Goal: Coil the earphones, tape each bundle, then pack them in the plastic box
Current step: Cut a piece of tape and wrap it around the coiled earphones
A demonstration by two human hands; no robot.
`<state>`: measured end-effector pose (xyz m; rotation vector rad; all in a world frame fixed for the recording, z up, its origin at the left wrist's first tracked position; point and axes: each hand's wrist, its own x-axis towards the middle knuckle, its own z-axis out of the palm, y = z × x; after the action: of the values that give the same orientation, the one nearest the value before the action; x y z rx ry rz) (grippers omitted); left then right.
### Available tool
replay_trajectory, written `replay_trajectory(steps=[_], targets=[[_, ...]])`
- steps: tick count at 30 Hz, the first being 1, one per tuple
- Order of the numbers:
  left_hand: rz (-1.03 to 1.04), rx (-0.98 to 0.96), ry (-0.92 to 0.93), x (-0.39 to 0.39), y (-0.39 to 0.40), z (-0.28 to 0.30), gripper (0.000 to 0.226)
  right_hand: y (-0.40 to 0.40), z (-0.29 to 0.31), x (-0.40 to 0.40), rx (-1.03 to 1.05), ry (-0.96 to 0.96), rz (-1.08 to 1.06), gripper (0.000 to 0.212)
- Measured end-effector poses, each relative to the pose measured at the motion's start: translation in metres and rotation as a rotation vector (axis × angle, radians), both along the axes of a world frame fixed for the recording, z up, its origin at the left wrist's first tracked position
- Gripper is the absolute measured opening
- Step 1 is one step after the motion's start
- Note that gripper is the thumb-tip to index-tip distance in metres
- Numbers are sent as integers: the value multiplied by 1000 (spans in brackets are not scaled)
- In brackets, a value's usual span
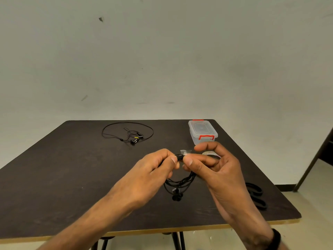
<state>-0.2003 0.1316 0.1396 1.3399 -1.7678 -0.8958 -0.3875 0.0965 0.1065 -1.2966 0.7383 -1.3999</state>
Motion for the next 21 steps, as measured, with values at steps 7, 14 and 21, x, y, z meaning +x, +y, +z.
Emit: replay_trajectory(steps=[7,14,21], targets=[[8,56,5,0,0,1,32,-1,-3,1,20,-51,45,63],[-13,169,90,-3,1,5,35,0,-3,1,-211,98,-45,44],[-19,268,284,-5,0,11,30,0,-13,4,-626,321,-355,37]])
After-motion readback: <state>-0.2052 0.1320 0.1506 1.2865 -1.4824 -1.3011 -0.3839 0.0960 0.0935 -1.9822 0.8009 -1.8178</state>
